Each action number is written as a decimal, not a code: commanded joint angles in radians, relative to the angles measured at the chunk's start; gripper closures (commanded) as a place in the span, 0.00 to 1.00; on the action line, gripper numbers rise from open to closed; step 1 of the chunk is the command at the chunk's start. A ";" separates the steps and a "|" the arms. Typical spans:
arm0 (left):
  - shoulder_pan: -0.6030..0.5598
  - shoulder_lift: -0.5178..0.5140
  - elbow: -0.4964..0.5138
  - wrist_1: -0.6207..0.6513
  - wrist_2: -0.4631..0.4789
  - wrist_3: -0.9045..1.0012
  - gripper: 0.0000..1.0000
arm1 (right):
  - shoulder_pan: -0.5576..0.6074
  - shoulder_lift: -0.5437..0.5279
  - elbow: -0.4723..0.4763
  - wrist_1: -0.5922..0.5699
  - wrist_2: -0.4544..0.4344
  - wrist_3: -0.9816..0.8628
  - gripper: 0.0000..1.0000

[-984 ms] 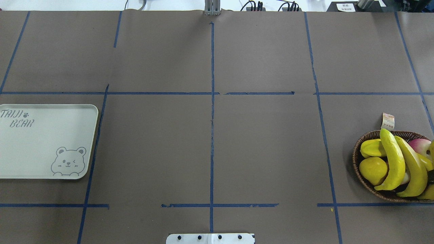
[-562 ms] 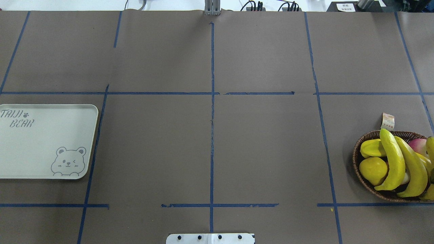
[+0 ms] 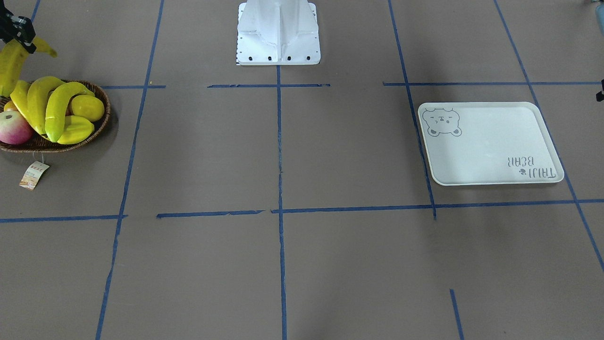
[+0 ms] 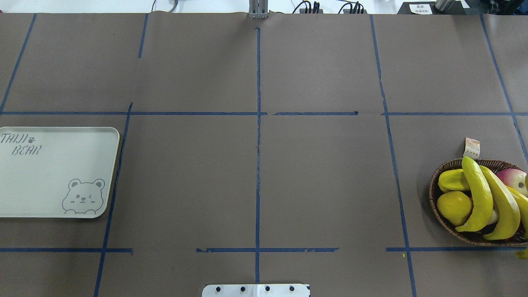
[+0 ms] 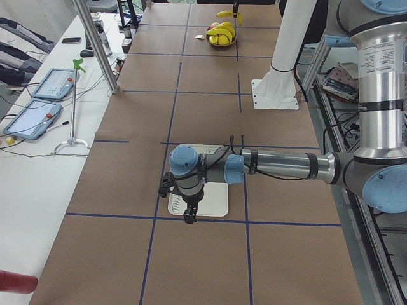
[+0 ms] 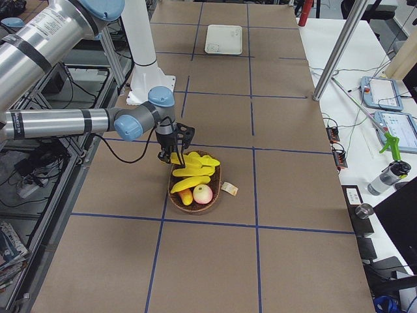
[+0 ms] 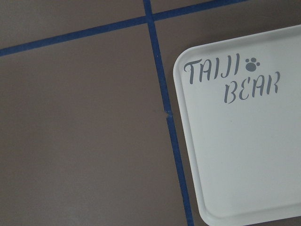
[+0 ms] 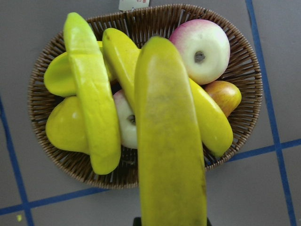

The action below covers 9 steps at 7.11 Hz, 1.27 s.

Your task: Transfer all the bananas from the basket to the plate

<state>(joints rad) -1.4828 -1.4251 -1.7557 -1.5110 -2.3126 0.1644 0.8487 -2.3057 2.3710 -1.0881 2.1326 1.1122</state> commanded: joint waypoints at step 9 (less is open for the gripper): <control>0.151 -0.181 -0.034 -0.249 -0.079 -0.213 0.00 | -0.147 0.772 -0.142 0.013 -0.058 0.449 0.95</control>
<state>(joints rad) -1.4007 -1.5963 -1.7820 -1.6856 -2.3569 0.0520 0.7890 -1.6294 2.2513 -1.0756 2.1547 1.4701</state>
